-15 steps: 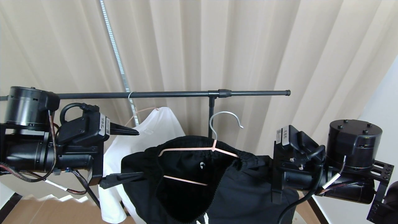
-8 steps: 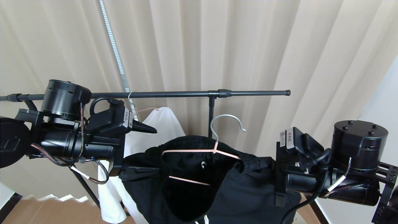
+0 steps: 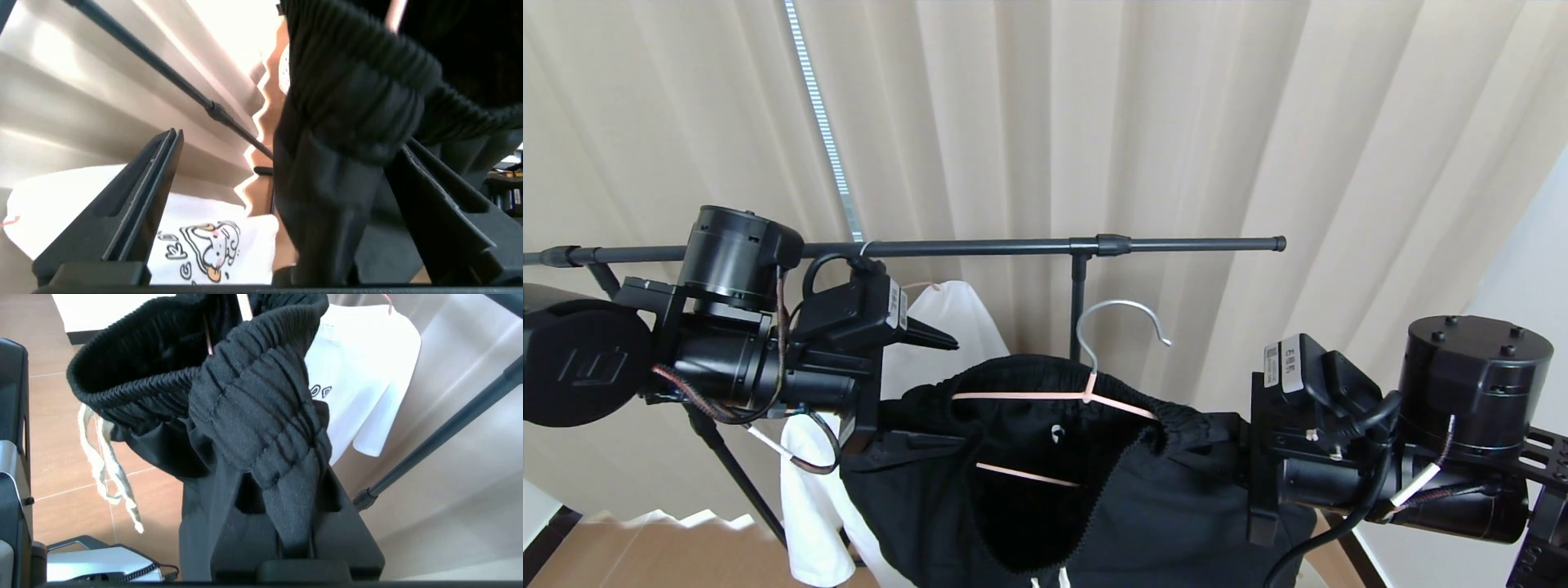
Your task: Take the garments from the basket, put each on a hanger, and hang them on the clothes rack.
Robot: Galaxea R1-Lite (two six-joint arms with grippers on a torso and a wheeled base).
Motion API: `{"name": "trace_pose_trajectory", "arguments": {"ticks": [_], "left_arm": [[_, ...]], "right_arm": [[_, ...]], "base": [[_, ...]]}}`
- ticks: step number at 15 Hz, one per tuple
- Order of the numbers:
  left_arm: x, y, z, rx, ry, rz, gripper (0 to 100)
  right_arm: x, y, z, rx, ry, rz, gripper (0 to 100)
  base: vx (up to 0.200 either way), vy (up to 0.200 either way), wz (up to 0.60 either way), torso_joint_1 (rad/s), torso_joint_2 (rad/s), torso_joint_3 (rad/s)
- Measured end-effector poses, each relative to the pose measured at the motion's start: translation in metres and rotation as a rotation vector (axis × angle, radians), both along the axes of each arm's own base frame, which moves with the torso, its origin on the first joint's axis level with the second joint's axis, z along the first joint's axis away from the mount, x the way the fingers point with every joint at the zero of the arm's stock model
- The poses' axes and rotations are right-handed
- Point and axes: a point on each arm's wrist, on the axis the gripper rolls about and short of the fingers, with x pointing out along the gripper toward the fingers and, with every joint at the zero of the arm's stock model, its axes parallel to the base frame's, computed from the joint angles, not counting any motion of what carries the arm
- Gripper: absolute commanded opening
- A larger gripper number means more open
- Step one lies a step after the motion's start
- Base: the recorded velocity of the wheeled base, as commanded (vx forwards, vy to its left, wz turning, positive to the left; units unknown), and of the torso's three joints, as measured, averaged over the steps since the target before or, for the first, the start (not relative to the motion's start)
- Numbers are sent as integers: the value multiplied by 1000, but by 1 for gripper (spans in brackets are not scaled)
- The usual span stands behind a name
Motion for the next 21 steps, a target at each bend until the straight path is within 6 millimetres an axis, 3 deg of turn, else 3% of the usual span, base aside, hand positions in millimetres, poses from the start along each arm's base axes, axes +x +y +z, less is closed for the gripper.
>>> {"name": "trace_pose_trajectory", "arguments": {"ticks": [14, 15, 21], "left_arm": [[14, -27, -10, 1, 37, -58, 100], [14, -27, -10, 1, 39, -59, 0], [8, -27, -16, 12, 57, -71, 0]], "right_arm": [[-5, -1, 4, 14, -11, 27, 0], [-5, -1, 5, 15, -13, 26, 0], [-6, -2, 6, 18, -19, 26, 0]], "base": [[0, 0, 0, 0, 0, 0], [0, 0, 0, 0, 0, 0], [0, 0, 0, 0, 0, 0]]}}
